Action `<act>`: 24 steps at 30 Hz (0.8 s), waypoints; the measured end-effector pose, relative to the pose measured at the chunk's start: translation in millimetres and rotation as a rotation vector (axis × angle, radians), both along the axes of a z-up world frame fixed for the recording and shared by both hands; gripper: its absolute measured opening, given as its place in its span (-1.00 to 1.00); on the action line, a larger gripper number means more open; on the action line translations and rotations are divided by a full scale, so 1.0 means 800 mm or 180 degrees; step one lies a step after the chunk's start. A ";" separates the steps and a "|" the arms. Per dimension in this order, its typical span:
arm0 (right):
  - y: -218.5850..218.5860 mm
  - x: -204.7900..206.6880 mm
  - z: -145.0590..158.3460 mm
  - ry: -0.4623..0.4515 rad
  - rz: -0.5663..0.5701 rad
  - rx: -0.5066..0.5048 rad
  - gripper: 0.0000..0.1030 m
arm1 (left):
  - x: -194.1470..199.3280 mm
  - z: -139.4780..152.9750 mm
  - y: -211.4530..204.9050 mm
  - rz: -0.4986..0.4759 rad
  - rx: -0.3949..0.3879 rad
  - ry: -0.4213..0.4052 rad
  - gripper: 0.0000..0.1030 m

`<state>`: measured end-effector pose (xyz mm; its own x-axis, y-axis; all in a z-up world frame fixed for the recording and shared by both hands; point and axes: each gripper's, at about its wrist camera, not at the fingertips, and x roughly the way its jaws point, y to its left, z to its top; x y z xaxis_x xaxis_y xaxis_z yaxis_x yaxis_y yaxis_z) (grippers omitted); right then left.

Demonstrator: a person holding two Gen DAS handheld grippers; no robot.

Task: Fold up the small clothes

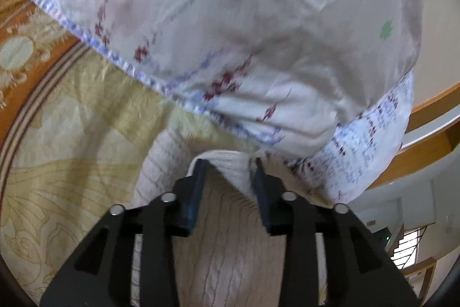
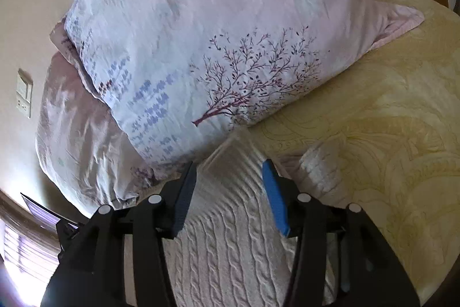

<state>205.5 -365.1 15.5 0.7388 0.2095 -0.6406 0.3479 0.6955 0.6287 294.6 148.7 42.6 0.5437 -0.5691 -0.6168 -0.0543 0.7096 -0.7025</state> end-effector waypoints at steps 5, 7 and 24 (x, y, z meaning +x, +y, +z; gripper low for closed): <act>0.007 -0.028 0.020 -0.0031 0.0007 -0.0351 -0.04 | -0.017 0.018 0.011 -0.0019 0.0102 -0.0086 -0.13; 0.011 -0.043 0.027 -0.0007 0.0052 -0.0537 -0.04 | -0.029 0.021 0.010 -0.0099 0.0298 -0.0084 -0.13; 0.037 -0.085 -0.004 0.0593 0.0546 -0.1318 -0.26 | -0.104 0.005 -0.020 -0.0664 0.1467 -0.0163 -0.52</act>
